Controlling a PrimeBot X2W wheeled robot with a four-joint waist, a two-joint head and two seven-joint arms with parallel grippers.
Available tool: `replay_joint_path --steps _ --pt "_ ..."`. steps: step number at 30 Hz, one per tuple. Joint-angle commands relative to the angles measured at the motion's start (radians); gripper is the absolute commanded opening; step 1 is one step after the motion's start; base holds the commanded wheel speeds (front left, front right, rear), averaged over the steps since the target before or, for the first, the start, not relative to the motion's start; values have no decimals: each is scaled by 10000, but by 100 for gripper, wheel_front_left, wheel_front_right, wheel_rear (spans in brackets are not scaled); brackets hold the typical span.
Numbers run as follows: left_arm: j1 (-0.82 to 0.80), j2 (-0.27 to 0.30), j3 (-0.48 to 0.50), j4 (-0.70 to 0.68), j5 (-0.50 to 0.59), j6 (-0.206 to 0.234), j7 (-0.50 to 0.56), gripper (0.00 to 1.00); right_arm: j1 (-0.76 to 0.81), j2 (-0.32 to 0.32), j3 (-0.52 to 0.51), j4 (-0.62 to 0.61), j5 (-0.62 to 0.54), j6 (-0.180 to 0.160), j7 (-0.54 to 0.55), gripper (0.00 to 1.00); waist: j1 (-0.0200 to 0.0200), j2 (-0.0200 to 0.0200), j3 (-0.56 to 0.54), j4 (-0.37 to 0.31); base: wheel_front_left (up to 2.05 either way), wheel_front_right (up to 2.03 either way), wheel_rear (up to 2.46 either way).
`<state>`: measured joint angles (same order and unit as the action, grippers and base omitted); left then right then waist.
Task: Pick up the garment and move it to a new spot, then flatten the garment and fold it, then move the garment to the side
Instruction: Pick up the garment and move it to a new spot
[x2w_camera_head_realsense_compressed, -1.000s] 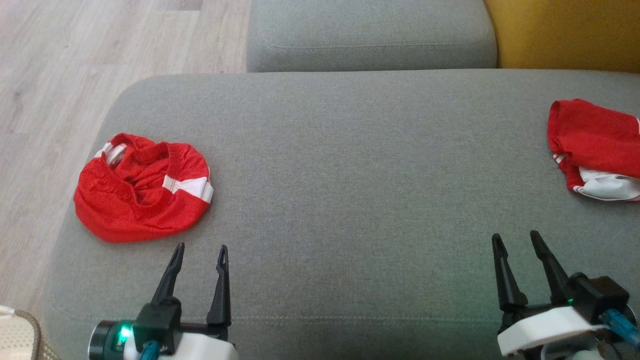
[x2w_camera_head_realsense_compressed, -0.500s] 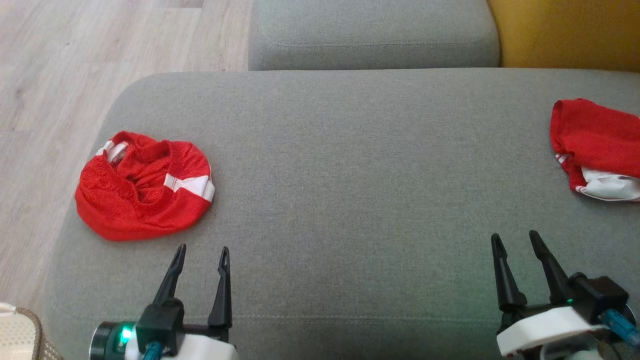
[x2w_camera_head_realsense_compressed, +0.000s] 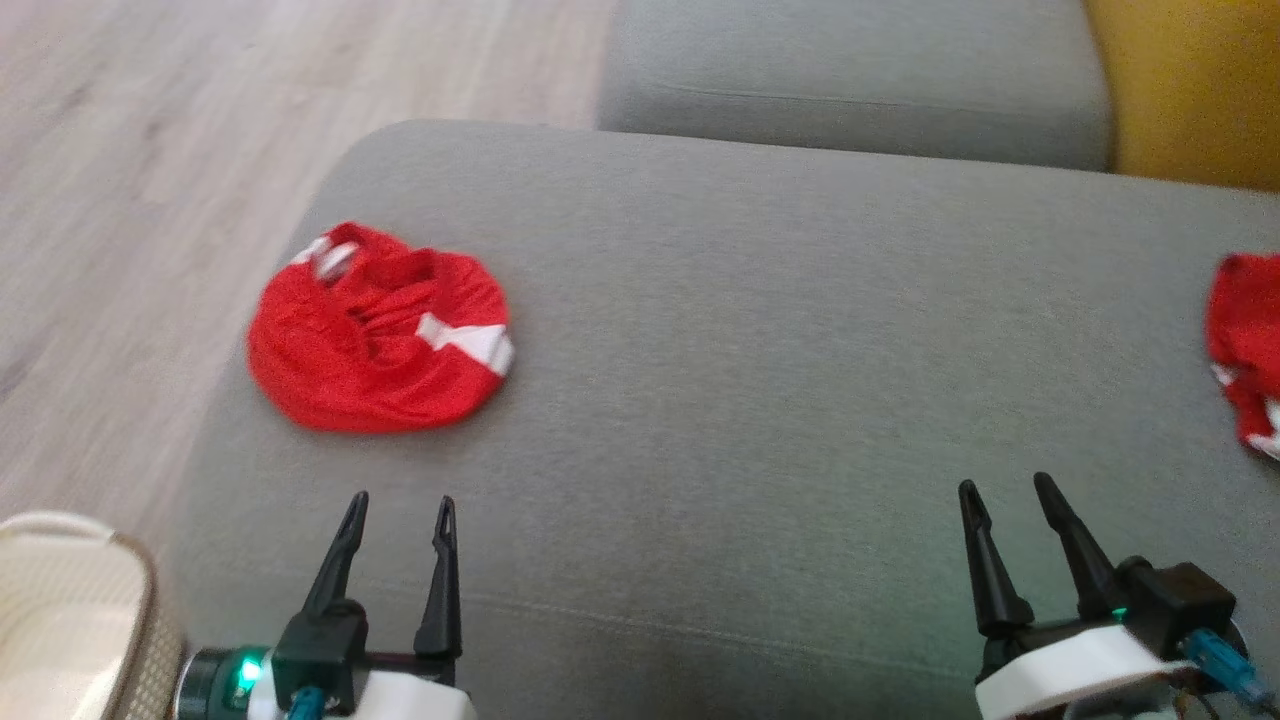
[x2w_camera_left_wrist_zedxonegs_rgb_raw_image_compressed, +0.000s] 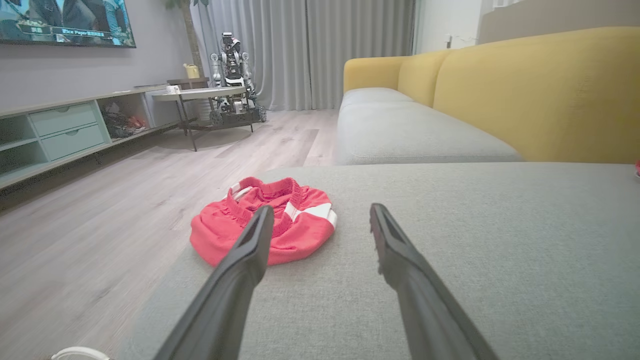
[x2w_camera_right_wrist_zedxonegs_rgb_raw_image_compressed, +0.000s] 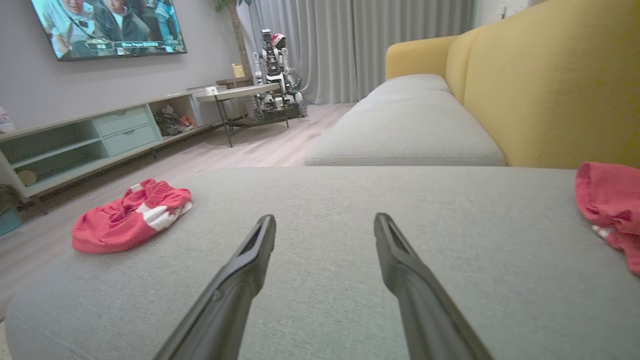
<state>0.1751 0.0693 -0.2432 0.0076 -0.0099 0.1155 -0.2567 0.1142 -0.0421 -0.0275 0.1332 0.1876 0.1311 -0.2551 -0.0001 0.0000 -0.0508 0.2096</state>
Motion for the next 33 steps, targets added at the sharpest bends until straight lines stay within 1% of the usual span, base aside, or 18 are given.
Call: replay_joint_path --steps 1,7,12,20,25,28,31,33 --pt "-334 -50 375 -376 38 57 -51 100 -250 -82 318 -371 132 -4 -66 100 1 0 -27 637 0 0 0" --pt "-262 -9 403 -502 20 80 -51 100 -184 -82 467 -402 244 -4 -66 100 1 0 -89 1795 0 0 0" --pt "-191 60 485 -627 10 91 -51 100 -225 -82 463 -430 359 -4 -66 100 1 0 -111 2525 0 0 0" --pt "-133 16 723 -1005 -52 371 -51 100 -592 -82 759 -298 171 -4 -66 100 1 0 200 2813 0 0 0" --pt "-81 -21 788 -1136 -79 455 -51 100 -720 -81 839 -215 52 -4 -66 100 1 0 323 2906 0 0 0" --pt "-209 -29 881 -1229 -98 442 -51 100 -705 -81 822 -215 -25 -4 -66 100 1 0 399 2955 0 0 0" --pt "-874 52 1032 -1557 -103 272 -51 100 -637 -81 739 -231 -191 -4 -66 100 1 0 650 2990 0 0 0" --pt "-1487 131 1079 -1710 -130 77 -51 100 -624 -81 646 -293 -323 -4 -66 100 1 0 857 2992 0 0 0"
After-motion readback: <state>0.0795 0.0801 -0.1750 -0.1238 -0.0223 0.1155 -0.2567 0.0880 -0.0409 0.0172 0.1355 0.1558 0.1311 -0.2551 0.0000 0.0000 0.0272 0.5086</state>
